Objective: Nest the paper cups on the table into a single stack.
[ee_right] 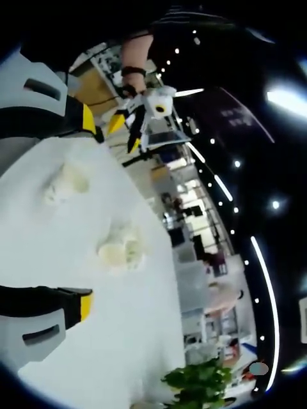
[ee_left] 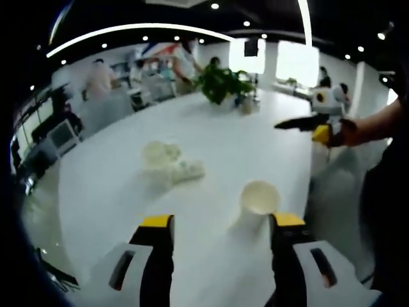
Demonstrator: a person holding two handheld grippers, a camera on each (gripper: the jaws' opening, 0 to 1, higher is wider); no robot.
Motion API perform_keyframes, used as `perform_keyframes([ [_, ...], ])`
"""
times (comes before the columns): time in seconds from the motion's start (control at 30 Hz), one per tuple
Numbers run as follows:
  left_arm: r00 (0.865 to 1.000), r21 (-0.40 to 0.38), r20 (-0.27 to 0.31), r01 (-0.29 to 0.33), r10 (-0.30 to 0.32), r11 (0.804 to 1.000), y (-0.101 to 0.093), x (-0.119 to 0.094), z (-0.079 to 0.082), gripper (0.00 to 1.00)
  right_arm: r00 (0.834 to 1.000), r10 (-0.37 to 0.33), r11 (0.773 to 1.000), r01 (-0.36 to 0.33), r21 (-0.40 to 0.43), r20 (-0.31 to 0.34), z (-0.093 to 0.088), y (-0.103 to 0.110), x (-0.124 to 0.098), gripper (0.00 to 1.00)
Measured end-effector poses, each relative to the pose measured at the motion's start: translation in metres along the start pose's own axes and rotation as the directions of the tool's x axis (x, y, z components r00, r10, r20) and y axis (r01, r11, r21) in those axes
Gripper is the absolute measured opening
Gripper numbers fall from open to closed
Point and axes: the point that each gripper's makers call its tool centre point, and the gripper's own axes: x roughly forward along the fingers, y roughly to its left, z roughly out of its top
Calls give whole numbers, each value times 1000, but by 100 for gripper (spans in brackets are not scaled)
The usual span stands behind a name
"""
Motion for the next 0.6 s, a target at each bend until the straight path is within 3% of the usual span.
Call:
perform_keyframes([
  [0.23,997,-33,48,-51,52,998,19,-8,6,71,1000,12,1000,-13,-17,-22,0,1,6,96],
  [0.5,993,-77,72,-87,93,993,27,-9,2,87,998,34,999,-35,-28,-48,-4,4,14,97],
  [0.6,986,-101,109,-112,123,989,31,-8,3,99,998,40,999,-42,-28,-56,-6,3,16,98],
])
